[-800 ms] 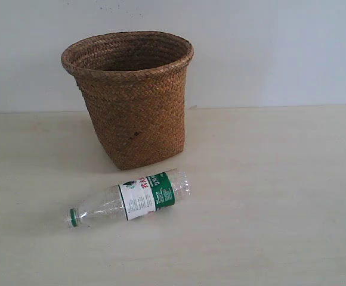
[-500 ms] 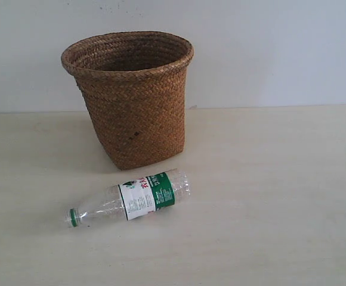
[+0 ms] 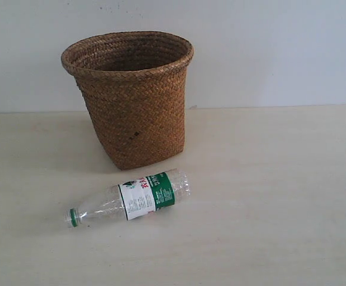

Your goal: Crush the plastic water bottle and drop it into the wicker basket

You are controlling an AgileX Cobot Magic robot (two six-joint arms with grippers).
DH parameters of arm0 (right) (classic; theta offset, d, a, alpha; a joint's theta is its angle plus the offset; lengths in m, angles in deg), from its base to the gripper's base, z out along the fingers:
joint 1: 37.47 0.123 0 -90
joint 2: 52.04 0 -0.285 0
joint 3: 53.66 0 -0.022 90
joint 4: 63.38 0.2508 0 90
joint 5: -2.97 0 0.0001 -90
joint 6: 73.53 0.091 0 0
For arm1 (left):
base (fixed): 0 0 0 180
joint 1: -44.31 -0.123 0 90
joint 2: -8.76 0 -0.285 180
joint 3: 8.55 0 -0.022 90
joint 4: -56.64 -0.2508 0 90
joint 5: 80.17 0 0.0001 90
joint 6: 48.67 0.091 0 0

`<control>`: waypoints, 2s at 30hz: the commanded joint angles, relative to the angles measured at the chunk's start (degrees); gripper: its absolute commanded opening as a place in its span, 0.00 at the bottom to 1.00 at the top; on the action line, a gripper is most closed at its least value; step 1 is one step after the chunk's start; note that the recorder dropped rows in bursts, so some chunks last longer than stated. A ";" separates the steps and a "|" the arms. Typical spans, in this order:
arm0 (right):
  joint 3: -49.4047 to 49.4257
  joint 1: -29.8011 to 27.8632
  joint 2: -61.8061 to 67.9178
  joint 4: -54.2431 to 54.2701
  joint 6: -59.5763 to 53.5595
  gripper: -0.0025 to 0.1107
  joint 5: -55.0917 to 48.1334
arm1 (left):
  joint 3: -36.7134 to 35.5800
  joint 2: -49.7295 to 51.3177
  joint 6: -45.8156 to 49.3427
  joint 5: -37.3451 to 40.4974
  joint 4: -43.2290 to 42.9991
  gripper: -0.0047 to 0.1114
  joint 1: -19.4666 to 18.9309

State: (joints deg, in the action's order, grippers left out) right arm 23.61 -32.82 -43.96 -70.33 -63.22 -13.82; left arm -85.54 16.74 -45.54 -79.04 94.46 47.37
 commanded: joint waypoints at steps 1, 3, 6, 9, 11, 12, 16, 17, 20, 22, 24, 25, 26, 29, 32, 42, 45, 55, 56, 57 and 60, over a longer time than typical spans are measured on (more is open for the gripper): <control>-0.06 -0.35 -0.29 -0.20 -0.15 0.02 0.31 | -0.23 -0.19 -1.00 -6.36 6.23 0.08 -0.13; -0.06 -0.35 -0.29 -0.20 -0.15 0.02 0.31 | 1.03 -0.19 -1.09 -5.63 6.35 0.08 -0.13; -0.06 -0.35 -0.29 -0.20 -0.15 0.02 0.31 | 6.11 0.08 -0.47 -1.63 3.16 0.08 -0.13; -0.06 -0.35 -0.29 -0.20 -0.15 0.02 0.31 | 14.71 6.59 1.75 8.29 -3.48 0.08 -0.13; -0.06 -0.35 -0.29 -0.20 -0.15 0.02 0.31 | 20.53 13.11 8.05 15.53 -5.17 0.08 -0.13; -0.06 -0.35 -0.29 -0.20 -0.15 0.02 0.31 | 23.69 17.10 12.15 19.60 -5.29 0.08 -0.13; -0.06 -0.35 -0.29 -0.20 -0.15 0.02 0.31 | 34.49 32.44 27.01 35.93 -5.29 0.08 -0.13; -0.06 -0.35 -0.29 -0.20 -0.15 0.02 0.31 | 36.64 36.25 29.92 39.63 -5.29 0.08 -0.13; -0.06 -0.35 -0.29 -0.20 -0.15 0.02 0.31 | 40.79 45.88 34.11 45.75 -5.45 0.08 -0.13; -0.06 -0.35 -0.29 -0.20 -0.15 0.02 0.31 | 42.41 52.25 34.27 47.35 -6.22 0.08 -0.13; -0.06 -0.35 -0.29 -0.20 -0.15 0.02 0.31 | 43.46 57.67 35.18 47.46 -7.85 0.08 -0.13; -0.06 -0.35 -0.29 -0.20 -0.15 0.02 0.31 | 43.82 60.61 35.80 47.19 -8.92 0.08 -0.13; -0.06 -0.35 -0.29 -0.20 -0.15 0.02 0.31 | 44.03 63.52 36.59 47.19 -9.83 0.08 -0.13; -0.06 -0.35 -0.29 -0.20 -0.15 0.02 0.31 | 45.38 71.31 41.05 47.62 -12.00 0.08 0.04; -0.06 -0.35 -0.29 -0.20 -0.15 0.02 0.31 | 46.49 76.96 44.57 46.46 -14.15 0.08 1.71; -0.06 -0.35 -0.29 -0.20 -0.15 0.02 0.31 | 49.31 85.35 45.12 38.99 -27.86 0.20 11.47; -0.06 -0.35 -0.29 -0.20 -0.16 0.02 -1.23 | 49.31 87.46 43.42 36.55 -32.44 0.36 13.01; -0.06 -0.35 -0.29 -0.20 -0.16 0.02 -2.30 | 49.31 93.38 51.09 31.26 -30.80 0.57 13.61; -0.06 -0.35 -0.29 -0.20 -0.16 0.02 -2.30 | 49.31 93.88 51.09 30.97 -30.80 0.57 13.61; -0.06 -0.35 -0.29 -0.20 -0.16 0.02 -2.30 | 49.31 94.17 51.09 30.08 -30.80 0.57 13.61; -0.06 -0.35 -0.29 -0.20 -0.16 0.02 -2.30 | 49.31 95.27 52.79 27.17 -30.80 0.57 14.12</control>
State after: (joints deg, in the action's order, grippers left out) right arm 23.61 -32.82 -43.96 -70.33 -63.22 -16.15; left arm -36.57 111.46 5.94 -49.55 63.21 60.84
